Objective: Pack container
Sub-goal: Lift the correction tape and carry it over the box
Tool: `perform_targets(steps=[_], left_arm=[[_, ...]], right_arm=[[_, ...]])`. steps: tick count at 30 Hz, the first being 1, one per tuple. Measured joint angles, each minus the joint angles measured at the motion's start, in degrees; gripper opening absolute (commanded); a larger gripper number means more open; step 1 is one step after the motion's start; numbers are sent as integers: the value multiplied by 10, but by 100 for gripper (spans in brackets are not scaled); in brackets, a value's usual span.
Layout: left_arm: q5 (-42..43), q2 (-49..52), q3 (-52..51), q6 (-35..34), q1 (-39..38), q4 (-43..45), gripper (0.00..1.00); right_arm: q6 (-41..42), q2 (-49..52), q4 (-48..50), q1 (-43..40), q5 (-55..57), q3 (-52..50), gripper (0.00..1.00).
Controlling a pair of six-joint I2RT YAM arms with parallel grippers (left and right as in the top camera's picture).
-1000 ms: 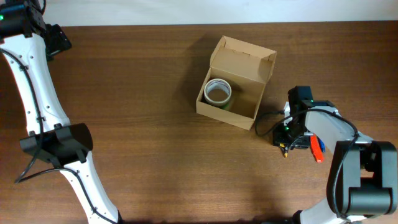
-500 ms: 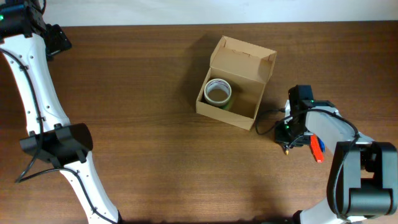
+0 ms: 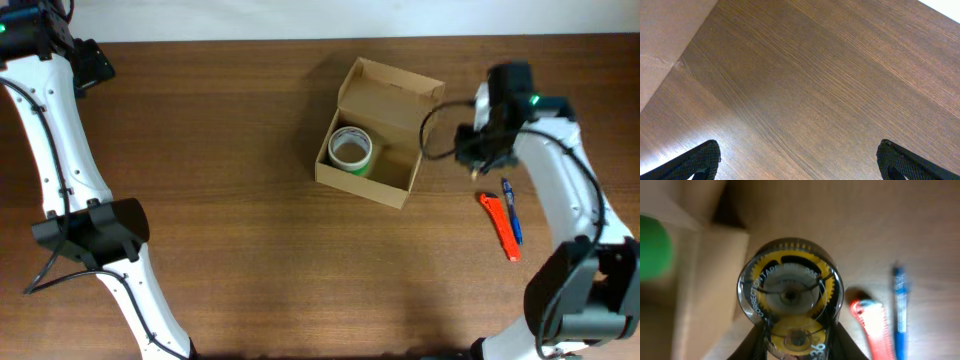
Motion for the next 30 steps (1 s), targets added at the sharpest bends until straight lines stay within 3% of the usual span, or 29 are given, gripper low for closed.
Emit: perform_targets(steps=[7, 10, 22, 30], left_arm=[[0, 0, 0, 0, 0, 0, 100], [0, 0, 0, 0, 0, 0, 100], [0, 0, 0, 0, 0, 0, 100], [0, 0, 0, 0, 0, 0, 100]], right_arm=[[-2, 0, -92, 40, 32, 176, 23], [8, 0, -119, 75, 37, 223, 16], [169, 24, -154, 222, 60, 236, 17], [243, 129, -167, 242, 62, 236, 16]])
